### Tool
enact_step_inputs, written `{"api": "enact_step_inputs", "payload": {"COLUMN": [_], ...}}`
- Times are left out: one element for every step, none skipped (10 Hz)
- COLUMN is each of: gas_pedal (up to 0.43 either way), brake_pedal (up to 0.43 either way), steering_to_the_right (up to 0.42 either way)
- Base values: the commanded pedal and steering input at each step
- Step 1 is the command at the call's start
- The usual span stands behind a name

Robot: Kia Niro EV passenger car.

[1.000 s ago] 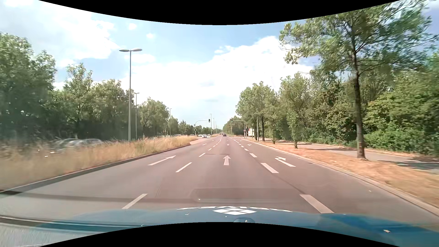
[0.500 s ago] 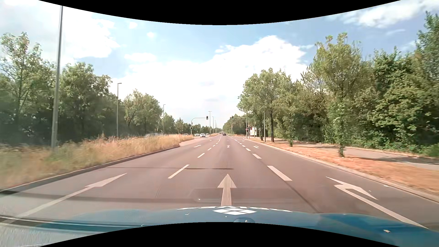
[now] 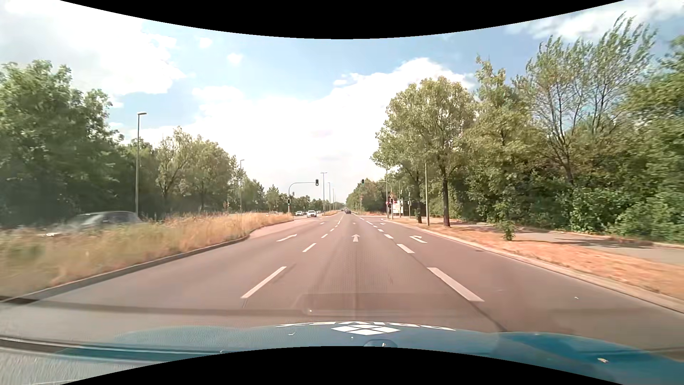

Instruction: Follow the waypoints while adhering to traffic rules and regulations

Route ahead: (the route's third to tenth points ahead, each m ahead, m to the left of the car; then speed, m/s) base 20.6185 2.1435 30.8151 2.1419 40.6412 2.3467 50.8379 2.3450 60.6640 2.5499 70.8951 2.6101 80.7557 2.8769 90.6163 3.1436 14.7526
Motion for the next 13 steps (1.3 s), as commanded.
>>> {"api": "enact_step_inputs", "payload": {"gas_pedal": [0.177, 0.189, 0.189, 0.197, 0.209, 0.209, 0.209, 0.209, 0.209, 0.209, 0.209, 0.209, 0.209], "brake_pedal": [0.0, 0.0, 0.0, 0.0, 0.0, 0.0, 0.0, 0.0, 0.0, 0.0, 0.0, 0.0, 0.0], "steering_to_the_right": [-0.002, -0.003, -0.003, -0.003, -0.005, -0.006, -0.006, -0.006, -0.006, -0.006, -0.006, -0.007, -0.007]}}
